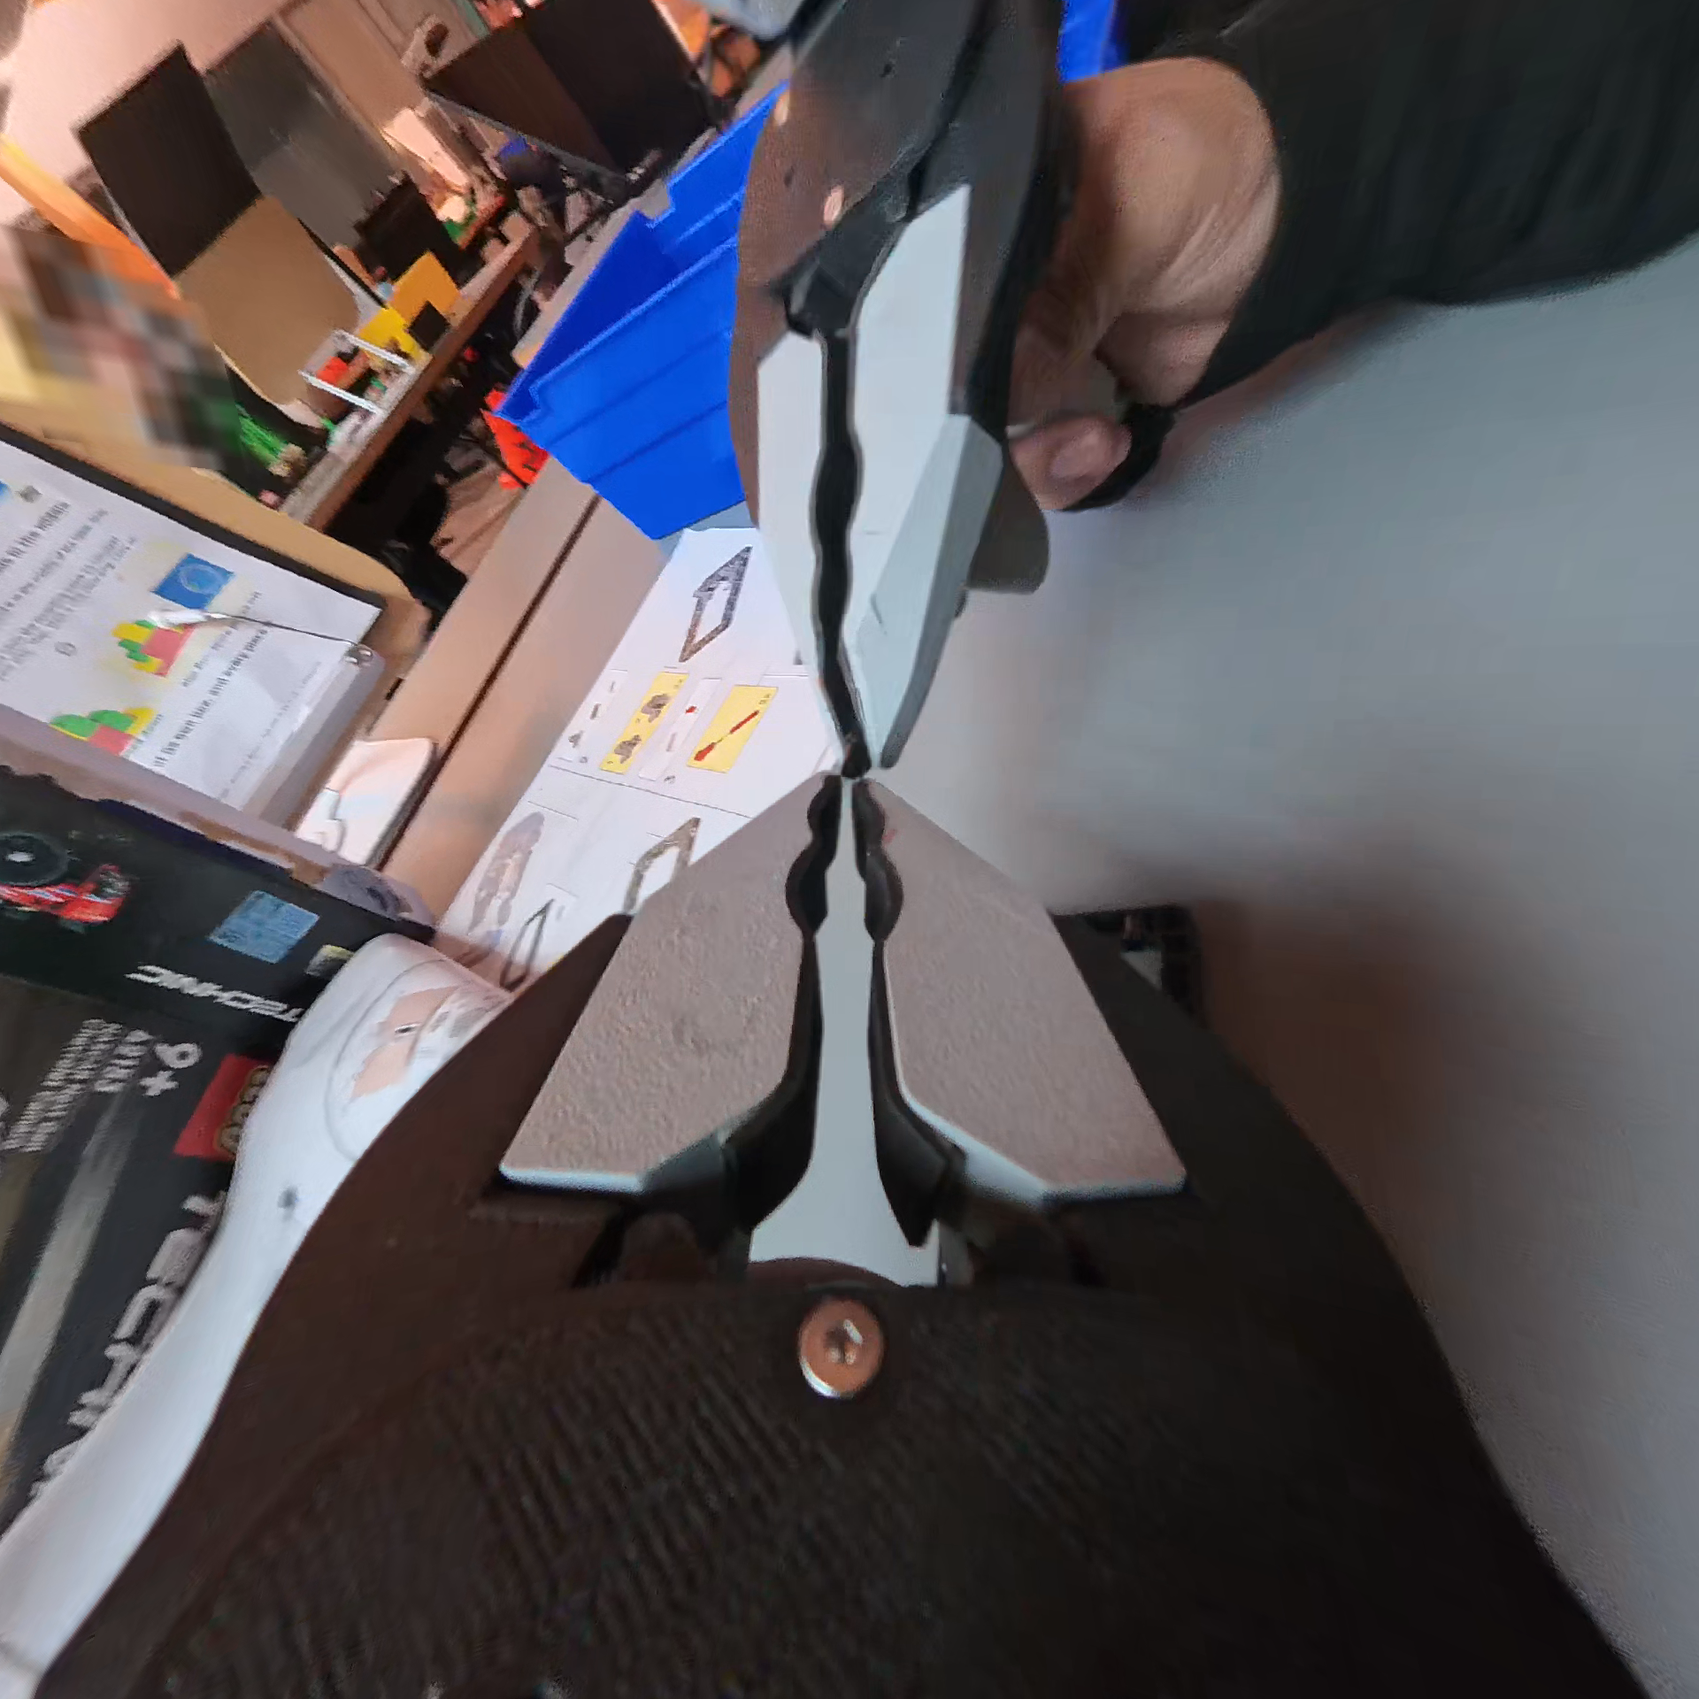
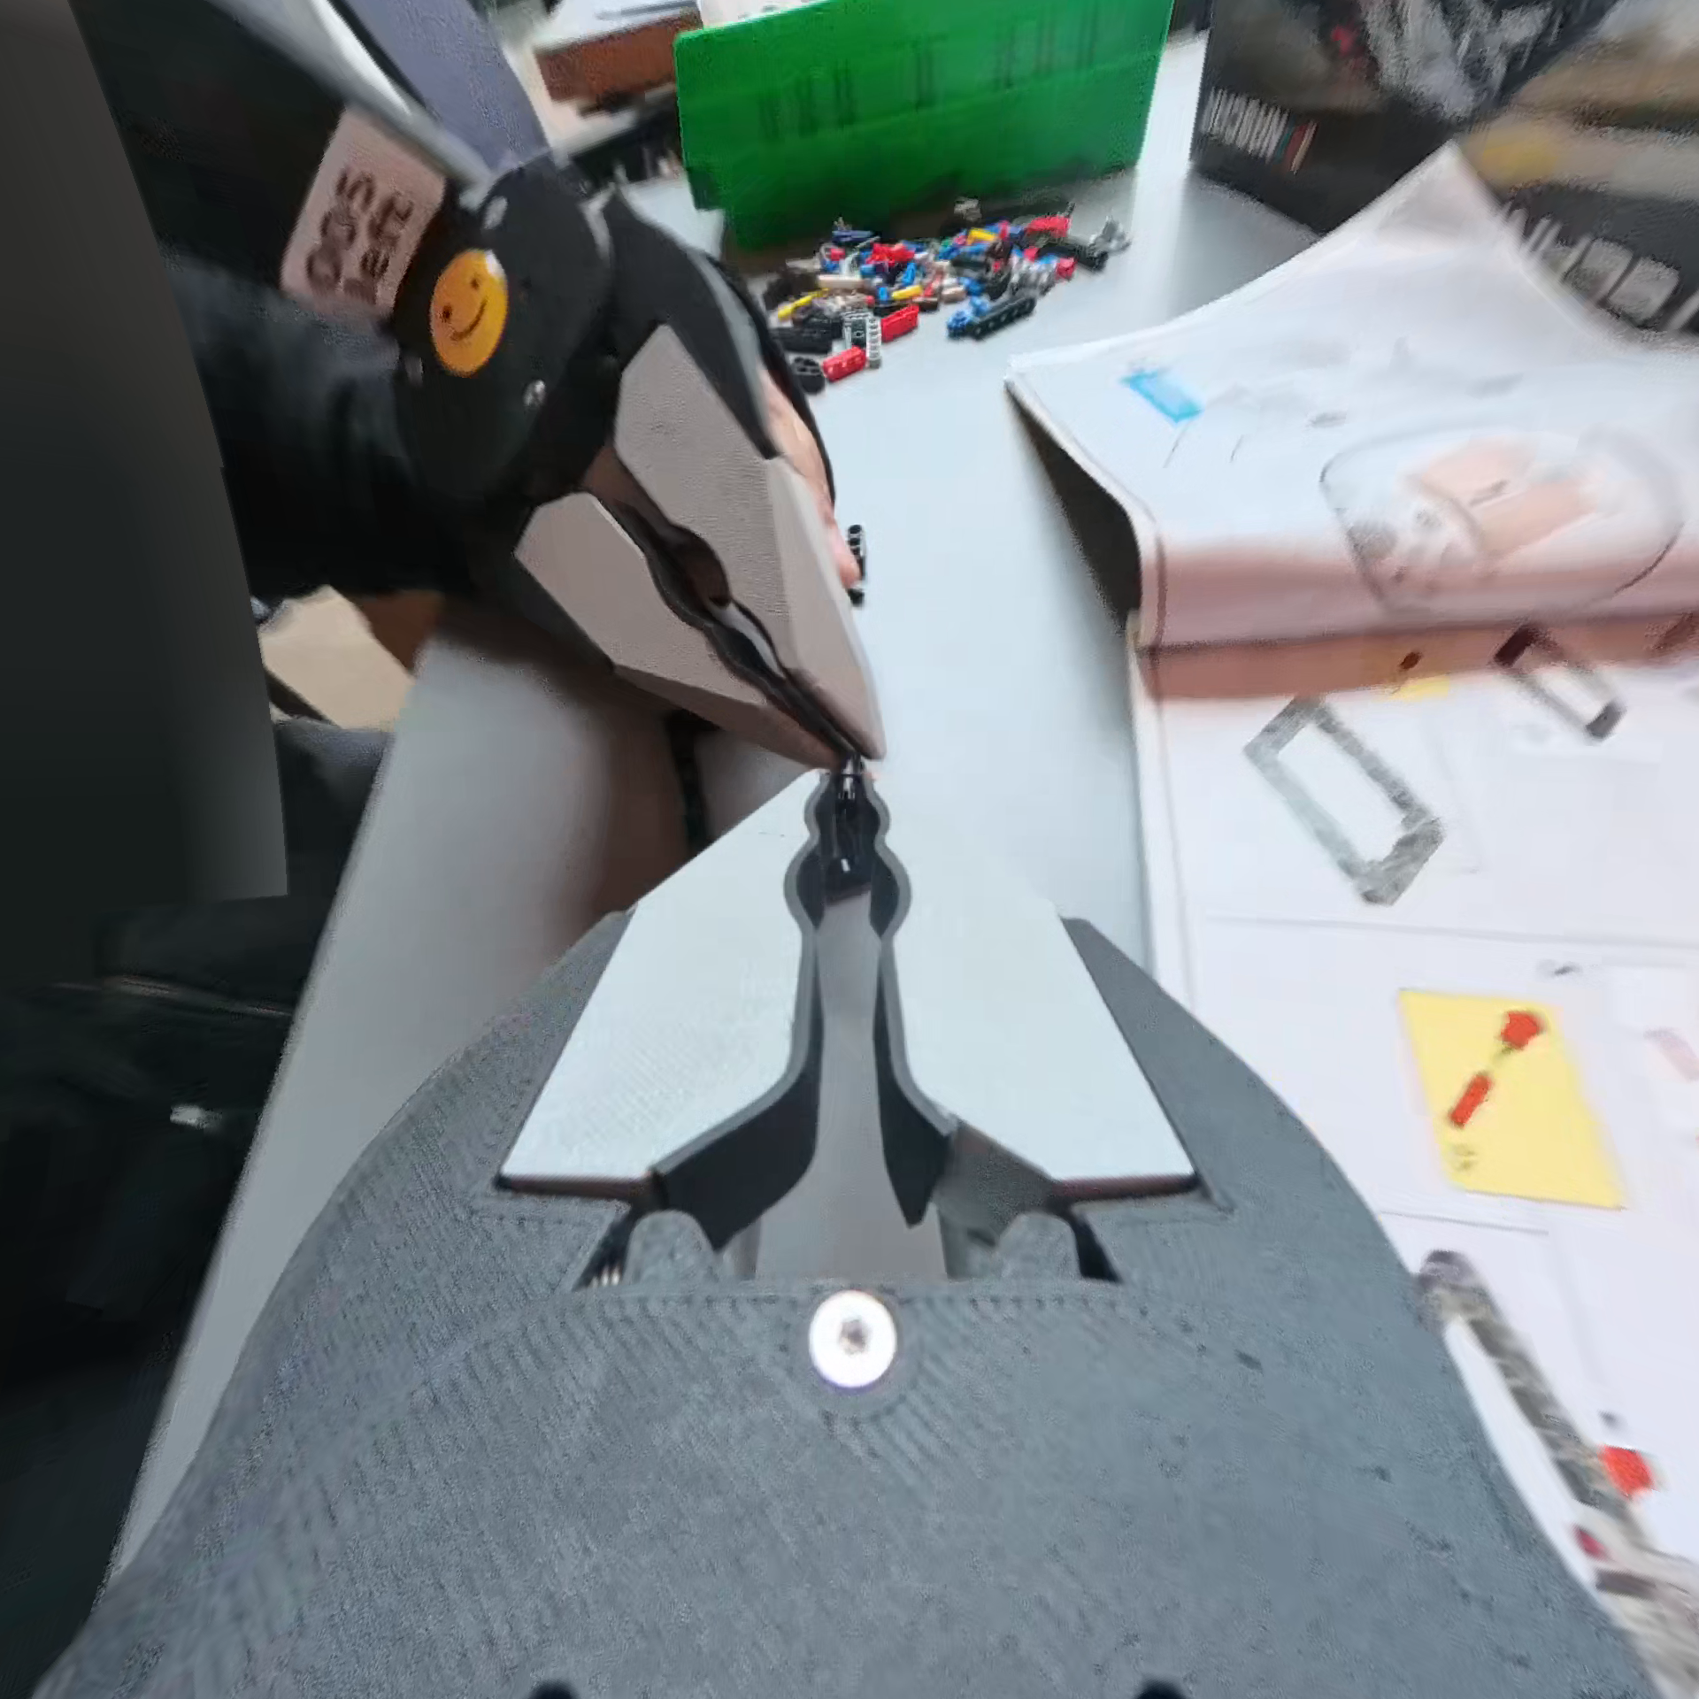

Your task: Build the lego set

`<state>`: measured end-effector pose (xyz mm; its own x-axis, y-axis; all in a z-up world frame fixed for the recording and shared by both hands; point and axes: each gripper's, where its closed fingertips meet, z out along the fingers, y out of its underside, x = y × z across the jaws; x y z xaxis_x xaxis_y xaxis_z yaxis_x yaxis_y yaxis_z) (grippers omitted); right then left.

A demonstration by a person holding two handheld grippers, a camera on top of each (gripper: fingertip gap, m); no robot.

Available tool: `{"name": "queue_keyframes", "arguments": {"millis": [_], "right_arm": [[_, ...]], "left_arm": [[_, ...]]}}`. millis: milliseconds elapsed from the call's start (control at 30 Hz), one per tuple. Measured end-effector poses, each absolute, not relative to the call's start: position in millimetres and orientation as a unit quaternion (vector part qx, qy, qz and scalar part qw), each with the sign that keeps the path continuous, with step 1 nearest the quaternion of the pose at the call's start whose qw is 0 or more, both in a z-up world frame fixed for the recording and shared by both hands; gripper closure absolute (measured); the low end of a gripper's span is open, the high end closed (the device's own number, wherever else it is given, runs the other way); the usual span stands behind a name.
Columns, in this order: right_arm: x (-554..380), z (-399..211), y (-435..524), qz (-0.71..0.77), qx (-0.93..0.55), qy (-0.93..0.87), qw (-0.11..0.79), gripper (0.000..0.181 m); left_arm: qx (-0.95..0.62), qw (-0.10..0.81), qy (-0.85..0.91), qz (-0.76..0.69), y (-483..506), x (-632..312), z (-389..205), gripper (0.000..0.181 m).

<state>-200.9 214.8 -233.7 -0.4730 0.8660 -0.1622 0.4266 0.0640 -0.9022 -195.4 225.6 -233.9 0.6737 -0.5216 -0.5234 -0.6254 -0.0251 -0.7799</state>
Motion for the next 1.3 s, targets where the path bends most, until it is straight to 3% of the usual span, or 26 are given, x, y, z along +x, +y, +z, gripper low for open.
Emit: {"name": "queue_keyframes", "arguments": {"millis": [100,200,833,1300], "right_arm": [[-199.6,-234.4,219.8,0.558,-0.501,-0.648,0.135,0.18],[-199.0,-231.5,218.8,0.578,-0.502,-0.634,0.112,0.18],[-198.2,-242.3,208.7,0.432,-0.405,-0.756,0.278,0.18],[-191.9,-240.9,199.6,0.411,-0.349,-0.784,0.308,0.18]], "left_arm": [[-0.691,0.582,0.416,0.103,226.7,-200.9,-228.9,0.18],[-0.683,0.575,0.432,0.126,226.8,-201.3,-231.6,0.178],[-0.724,0.555,0.405,-0.055,215.6,-192.2,-238.5,0.179],[-0.706,0.557,0.43,-0.076,206.8,-184.3,-236.9,0.178]]}}
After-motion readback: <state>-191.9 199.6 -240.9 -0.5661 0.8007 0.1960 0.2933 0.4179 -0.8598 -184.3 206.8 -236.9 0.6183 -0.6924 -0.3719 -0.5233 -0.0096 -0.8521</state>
